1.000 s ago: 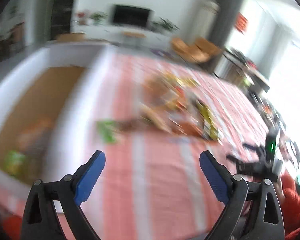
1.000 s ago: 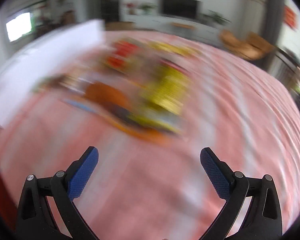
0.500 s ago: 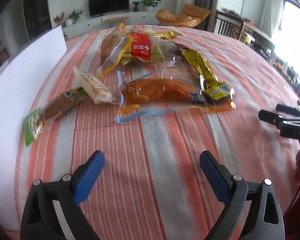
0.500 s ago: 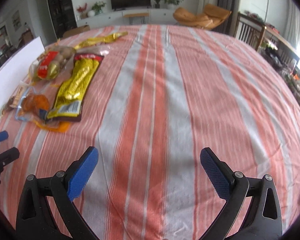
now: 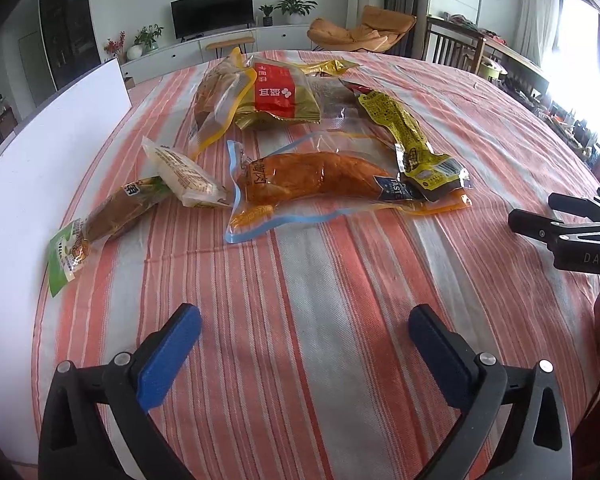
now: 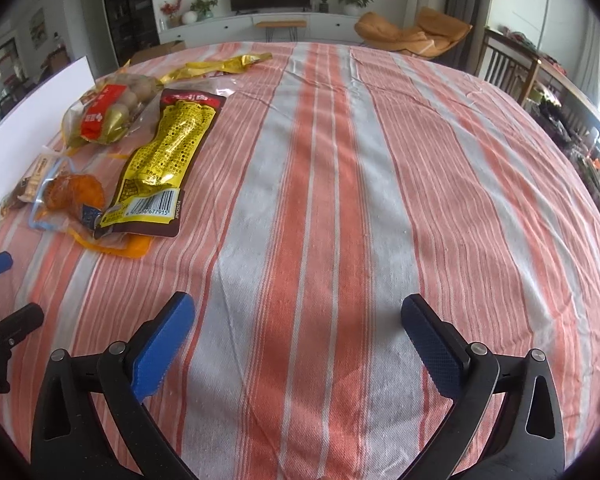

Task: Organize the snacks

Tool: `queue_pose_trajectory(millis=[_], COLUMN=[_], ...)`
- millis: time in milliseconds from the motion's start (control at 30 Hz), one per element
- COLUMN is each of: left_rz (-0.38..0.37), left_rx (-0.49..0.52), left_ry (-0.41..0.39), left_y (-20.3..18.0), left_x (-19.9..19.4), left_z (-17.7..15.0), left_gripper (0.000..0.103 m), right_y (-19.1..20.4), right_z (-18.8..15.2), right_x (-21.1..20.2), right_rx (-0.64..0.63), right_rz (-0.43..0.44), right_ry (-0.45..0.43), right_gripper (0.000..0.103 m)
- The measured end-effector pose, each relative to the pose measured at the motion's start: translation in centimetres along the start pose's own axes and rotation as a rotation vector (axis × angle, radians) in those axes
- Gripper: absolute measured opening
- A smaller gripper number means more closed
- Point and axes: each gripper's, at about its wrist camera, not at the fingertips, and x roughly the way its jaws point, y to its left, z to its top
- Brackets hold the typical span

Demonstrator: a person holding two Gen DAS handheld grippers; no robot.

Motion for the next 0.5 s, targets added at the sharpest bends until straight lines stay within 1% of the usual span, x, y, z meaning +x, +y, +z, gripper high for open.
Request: queue_pose_trajectory(millis=[500], left_rz=[0.001], left_rx=[-0.001], left_ry=[0.000], left_y=[-0.02], left_x=[0.11], left_z=[0.06], left_gripper=[0.103], right_y=[0.05], right_z=[0.07], right_x=[0.01], right_rx=[0.000], right_rz=[0.000], right_ry=[0.000], right_gripper=[0.103])
